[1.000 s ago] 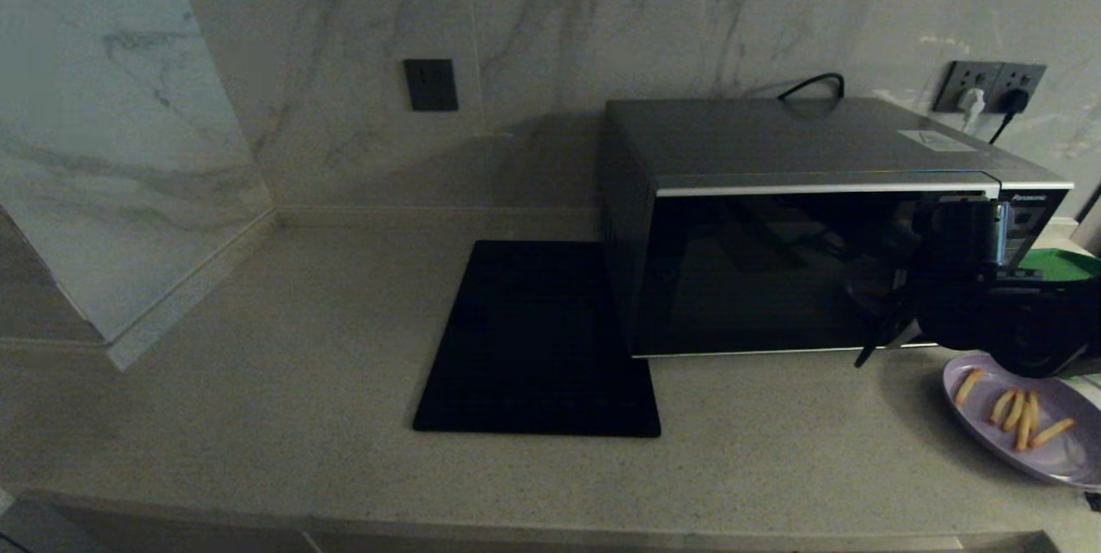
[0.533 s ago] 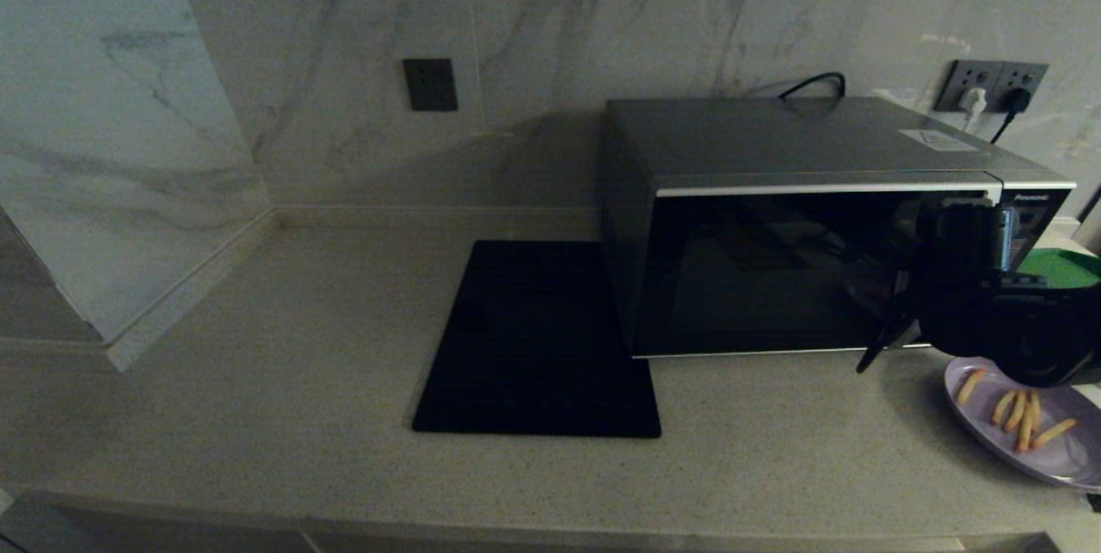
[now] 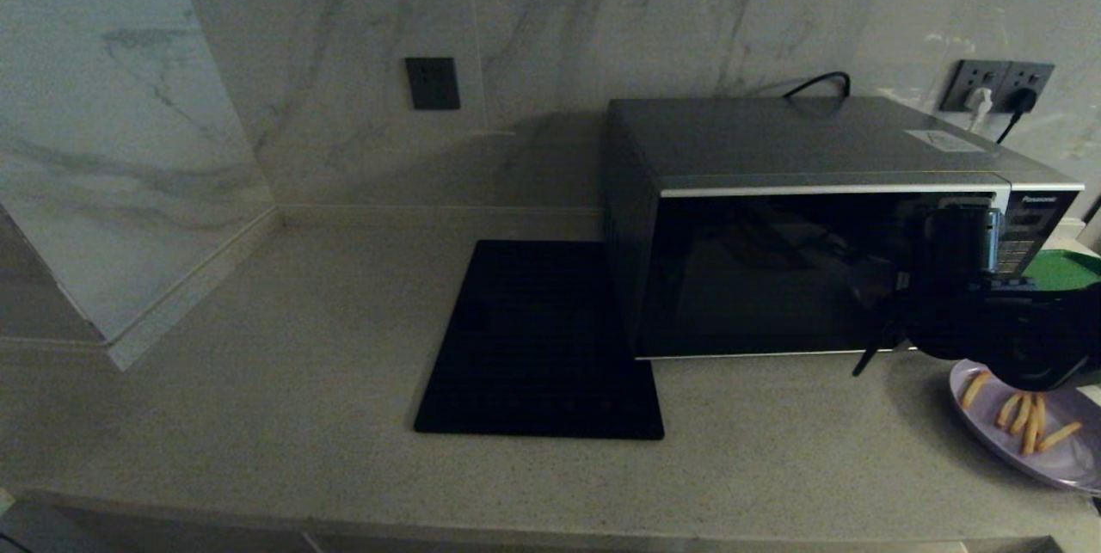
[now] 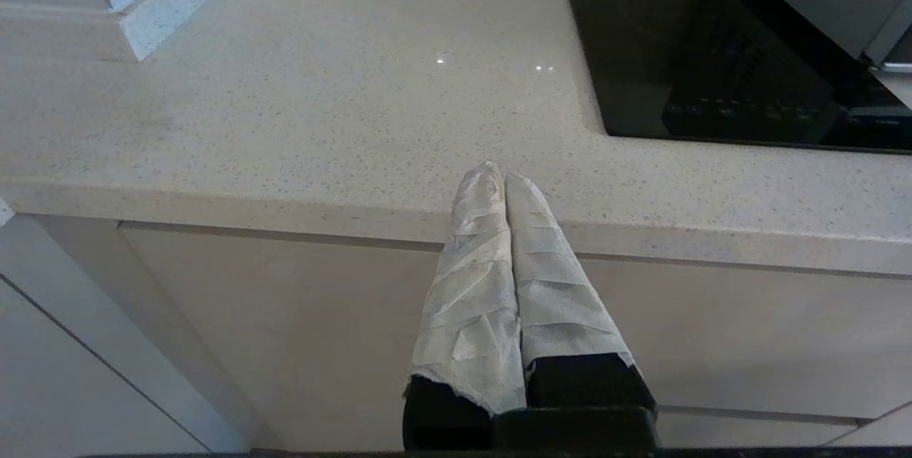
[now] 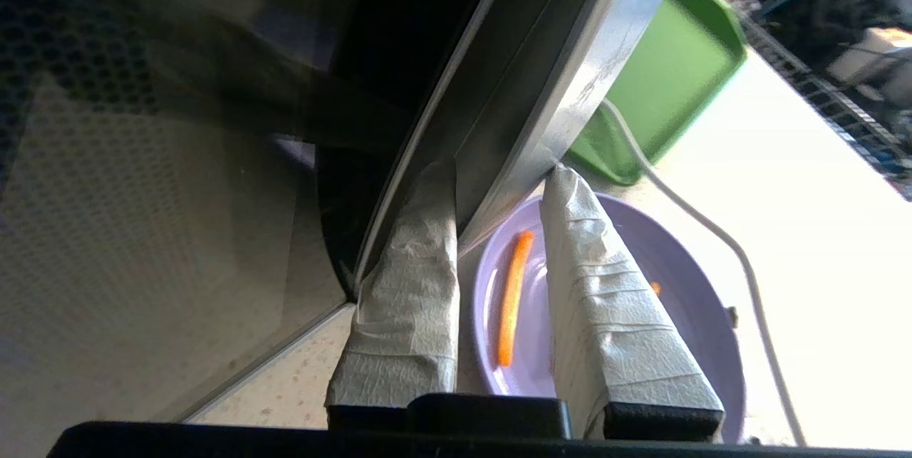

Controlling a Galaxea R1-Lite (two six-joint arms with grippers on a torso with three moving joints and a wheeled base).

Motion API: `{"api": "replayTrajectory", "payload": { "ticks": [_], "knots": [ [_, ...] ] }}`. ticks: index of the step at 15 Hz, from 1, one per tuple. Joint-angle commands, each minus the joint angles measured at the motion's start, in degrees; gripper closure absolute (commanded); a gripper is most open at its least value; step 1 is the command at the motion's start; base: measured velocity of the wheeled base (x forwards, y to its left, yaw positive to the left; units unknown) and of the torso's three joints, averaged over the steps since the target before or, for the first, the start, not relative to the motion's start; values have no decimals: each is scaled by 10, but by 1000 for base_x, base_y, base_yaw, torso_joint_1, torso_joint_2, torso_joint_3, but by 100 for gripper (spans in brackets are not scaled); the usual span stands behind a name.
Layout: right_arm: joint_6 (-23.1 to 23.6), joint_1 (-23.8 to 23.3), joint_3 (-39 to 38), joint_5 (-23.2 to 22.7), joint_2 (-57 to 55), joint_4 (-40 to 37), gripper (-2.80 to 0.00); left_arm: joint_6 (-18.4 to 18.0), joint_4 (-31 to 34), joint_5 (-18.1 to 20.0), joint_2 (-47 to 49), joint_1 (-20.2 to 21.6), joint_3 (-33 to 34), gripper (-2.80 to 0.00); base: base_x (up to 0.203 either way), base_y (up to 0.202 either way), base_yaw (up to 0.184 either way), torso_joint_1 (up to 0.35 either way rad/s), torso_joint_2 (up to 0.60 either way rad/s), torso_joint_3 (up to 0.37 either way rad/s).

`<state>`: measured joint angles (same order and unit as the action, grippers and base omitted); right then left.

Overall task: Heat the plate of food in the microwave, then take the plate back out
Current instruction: Open the microwave oven

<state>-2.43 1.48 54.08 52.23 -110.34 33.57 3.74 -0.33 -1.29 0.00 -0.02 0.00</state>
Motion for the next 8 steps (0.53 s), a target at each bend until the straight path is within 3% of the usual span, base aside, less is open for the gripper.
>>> {"api": "replayTrajectory", "payload": {
  "ticks": [1, 8],
  "knots": [
    [0, -1, 1, 17, 4, 1, 0, 0, 0, 0, -1, 0, 0, 0, 0, 0, 0, 0, 0, 0],
    [-2, -1, -2, 52, 2, 0, 0, 0, 0, 0, -1, 0, 0, 0, 0, 0, 0, 0, 0, 0]
  ]
}}
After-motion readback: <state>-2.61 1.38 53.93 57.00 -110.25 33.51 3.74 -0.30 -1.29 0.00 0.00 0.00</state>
